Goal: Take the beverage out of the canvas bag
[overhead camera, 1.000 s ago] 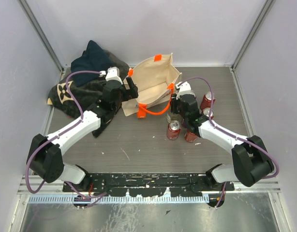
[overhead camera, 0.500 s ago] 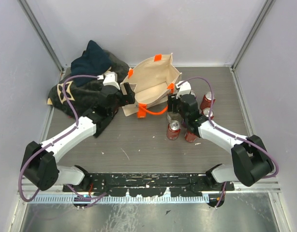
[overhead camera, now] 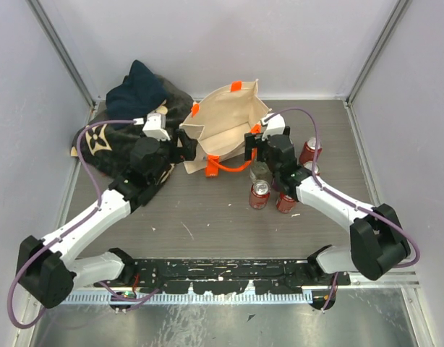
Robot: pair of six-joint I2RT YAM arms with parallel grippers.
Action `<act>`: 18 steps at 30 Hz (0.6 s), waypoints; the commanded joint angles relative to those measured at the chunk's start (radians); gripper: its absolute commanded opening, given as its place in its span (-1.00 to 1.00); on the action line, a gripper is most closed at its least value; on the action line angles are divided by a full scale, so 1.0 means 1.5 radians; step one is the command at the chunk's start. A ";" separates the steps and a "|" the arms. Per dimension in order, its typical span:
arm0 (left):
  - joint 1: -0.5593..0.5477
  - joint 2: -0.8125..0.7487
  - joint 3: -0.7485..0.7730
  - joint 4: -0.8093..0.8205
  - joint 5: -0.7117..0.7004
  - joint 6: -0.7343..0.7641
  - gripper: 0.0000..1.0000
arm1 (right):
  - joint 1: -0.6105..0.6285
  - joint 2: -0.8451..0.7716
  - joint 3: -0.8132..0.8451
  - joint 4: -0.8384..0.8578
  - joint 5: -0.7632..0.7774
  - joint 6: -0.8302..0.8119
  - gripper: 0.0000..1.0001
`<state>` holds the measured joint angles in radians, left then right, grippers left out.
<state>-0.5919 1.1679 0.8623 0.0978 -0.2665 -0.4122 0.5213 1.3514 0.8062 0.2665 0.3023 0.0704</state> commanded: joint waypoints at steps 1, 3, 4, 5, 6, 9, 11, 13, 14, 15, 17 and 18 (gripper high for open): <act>0.002 -0.058 -0.015 0.056 -0.037 -0.013 0.96 | 0.003 -0.053 0.076 -0.025 0.059 -0.011 1.00; 0.006 -0.075 -0.001 0.052 -0.044 -0.034 0.96 | 0.002 -0.065 0.114 -0.057 0.101 -0.010 1.00; 0.010 -0.079 0.017 0.030 -0.043 -0.049 0.96 | 0.002 -0.070 0.131 -0.075 0.136 -0.011 1.00; 0.018 -0.081 0.039 0.000 -0.037 -0.065 0.96 | 0.000 -0.074 0.150 -0.099 0.166 -0.011 1.00; 0.027 -0.079 0.074 -0.037 -0.028 -0.083 0.96 | -0.001 -0.077 0.168 -0.118 0.190 -0.011 1.00; 0.063 -0.068 0.128 -0.115 0.043 -0.121 0.96 | -0.012 -0.088 0.201 -0.159 0.232 -0.017 1.00; 0.080 -0.073 0.125 -0.116 0.079 -0.147 0.96 | -0.020 -0.106 0.204 -0.165 0.257 -0.028 1.00; 0.105 -0.096 0.096 -0.086 0.104 -0.200 0.96 | -0.032 -0.137 0.197 -0.163 0.312 -0.048 1.00; 0.112 -0.103 0.088 -0.079 0.106 -0.214 0.96 | -0.038 -0.148 0.194 -0.163 0.327 -0.052 1.00; 0.118 -0.109 0.080 -0.070 0.110 -0.226 0.96 | -0.044 -0.160 0.191 -0.163 0.342 -0.056 1.00; 0.127 -0.124 0.063 -0.052 0.105 -0.237 0.96 | -0.060 -0.184 0.180 -0.160 0.365 -0.068 1.00; 0.129 -0.134 0.051 -0.045 0.097 -0.240 0.96 | -0.067 -0.197 0.171 -0.154 0.384 -0.074 1.00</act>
<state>-0.4210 1.0187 0.9886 -0.0120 -0.1455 -0.6933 0.4549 1.1423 1.0775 0.0116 0.7334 0.0082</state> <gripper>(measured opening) 0.979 0.998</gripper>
